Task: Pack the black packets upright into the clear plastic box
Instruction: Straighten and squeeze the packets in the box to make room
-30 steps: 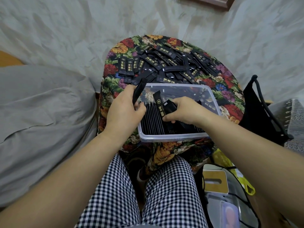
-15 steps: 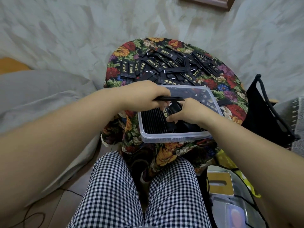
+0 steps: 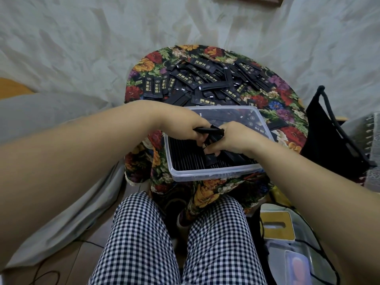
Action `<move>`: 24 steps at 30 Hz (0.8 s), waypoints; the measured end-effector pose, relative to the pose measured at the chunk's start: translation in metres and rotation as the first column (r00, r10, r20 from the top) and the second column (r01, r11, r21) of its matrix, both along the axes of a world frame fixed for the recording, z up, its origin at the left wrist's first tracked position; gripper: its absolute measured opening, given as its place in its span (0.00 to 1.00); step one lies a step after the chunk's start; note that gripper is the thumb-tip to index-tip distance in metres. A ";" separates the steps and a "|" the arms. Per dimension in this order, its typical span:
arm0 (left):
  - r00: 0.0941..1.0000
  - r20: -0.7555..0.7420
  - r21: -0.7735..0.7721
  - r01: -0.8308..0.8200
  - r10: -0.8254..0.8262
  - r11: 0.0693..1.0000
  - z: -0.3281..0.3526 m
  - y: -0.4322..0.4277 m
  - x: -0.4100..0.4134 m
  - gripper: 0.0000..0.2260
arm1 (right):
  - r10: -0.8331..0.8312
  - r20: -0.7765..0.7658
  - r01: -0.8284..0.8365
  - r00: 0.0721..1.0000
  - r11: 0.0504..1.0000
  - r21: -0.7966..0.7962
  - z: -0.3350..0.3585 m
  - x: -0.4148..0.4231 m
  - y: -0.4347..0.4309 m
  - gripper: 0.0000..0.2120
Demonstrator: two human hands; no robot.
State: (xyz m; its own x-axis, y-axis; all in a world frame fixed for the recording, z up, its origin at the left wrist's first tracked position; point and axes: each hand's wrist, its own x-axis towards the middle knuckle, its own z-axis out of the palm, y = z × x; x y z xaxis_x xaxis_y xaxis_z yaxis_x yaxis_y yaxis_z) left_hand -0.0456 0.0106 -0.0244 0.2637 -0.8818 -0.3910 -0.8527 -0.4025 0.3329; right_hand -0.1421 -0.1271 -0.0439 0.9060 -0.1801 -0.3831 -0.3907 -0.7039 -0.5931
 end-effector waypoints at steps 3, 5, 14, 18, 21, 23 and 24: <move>1.000 -0.020 -0.007 -0.016 0.016 1.000 -0.002 0.001 0.001 0.08 | 0.015 -0.009 -0.015 1.000 0.999 -0.037 0.000 0.000 0.003 0.05; 0.999 -0.035 -0.005 -0.022 0.022 1.000 -0.002 0.002 0.001 0.09 | 0.016 -0.004 -0.016 1.000 0.999 -0.049 0.001 0.000 0.005 0.04; 0.998 -0.045 -0.013 -0.045 0.044 0.999 0.002 0.007 -0.001 0.08 | 0.008 0.002 -0.008 1.000 1.000 0.010 0.001 0.000 0.010 0.07; 0.998 -0.037 -0.026 -0.055 0.054 0.998 0.002 0.008 0.000 0.08 | -0.008 0.003 0.008 1.000 0.989 0.144 0.003 -0.002 0.009 0.06; 0.998 -0.030 -0.030 -0.056 0.055 0.998 0.003 0.009 0.000 0.10 | -0.023 -0.023 0.026 0.999 0.990 0.138 0.004 -0.003 0.008 0.08; 0.998 -0.041 -0.026 -0.056 0.055 0.998 0.004 0.009 -0.001 0.10 | -0.041 -0.035 0.046 0.999 0.989 0.139 0.005 -0.003 0.006 0.09; 0.998 -0.045 -0.023 -0.055 0.054 0.998 0.005 0.009 -0.001 0.10 | -0.047 -0.043 0.052 0.998 0.988 0.143 0.005 -0.003 0.006 0.08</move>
State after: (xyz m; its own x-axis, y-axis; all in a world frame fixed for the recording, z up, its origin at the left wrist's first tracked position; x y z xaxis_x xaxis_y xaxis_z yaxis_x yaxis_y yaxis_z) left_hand -0.0466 0.0197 -0.0199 0.2949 -0.8757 -0.3823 -0.8138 -0.4398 0.3798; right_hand -0.1447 -0.1214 -0.0393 0.8809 -0.1648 -0.4437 -0.4482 -0.5917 -0.6700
